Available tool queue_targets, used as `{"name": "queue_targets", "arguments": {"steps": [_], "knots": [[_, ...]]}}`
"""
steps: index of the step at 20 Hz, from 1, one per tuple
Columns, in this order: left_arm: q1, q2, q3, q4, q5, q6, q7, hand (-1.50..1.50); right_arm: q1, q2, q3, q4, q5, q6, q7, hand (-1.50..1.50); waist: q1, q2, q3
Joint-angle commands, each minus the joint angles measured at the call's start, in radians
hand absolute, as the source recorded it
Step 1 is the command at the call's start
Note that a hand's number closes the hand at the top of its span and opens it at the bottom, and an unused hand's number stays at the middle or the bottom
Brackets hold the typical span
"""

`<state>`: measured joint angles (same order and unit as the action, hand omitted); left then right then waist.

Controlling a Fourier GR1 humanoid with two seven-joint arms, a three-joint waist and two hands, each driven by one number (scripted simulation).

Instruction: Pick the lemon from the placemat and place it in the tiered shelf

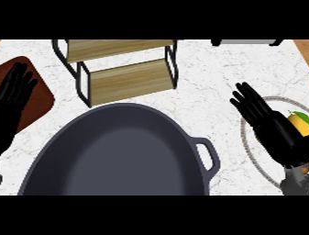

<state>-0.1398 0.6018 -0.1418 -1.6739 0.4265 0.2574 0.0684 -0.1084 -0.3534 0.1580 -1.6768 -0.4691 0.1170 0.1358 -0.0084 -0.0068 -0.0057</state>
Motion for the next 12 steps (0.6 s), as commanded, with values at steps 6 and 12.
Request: {"name": "queue_targets", "arguments": {"steps": [6,12], "knots": [[0.173,-0.08,-0.045,0.178,0.037,0.043,0.113,0.0,-0.04,-0.359,-0.465,0.149,0.059,0.036,-0.213,1.5,-0.049,0.03,0.008],[0.158,-0.149,-0.107,0.237,0.049,-0.01,0.106,0.0,0.055,-0.474,-0.543,0.602,0.129,0.137,-0.332,-1.5,0.003,0.032,0.013]]}}
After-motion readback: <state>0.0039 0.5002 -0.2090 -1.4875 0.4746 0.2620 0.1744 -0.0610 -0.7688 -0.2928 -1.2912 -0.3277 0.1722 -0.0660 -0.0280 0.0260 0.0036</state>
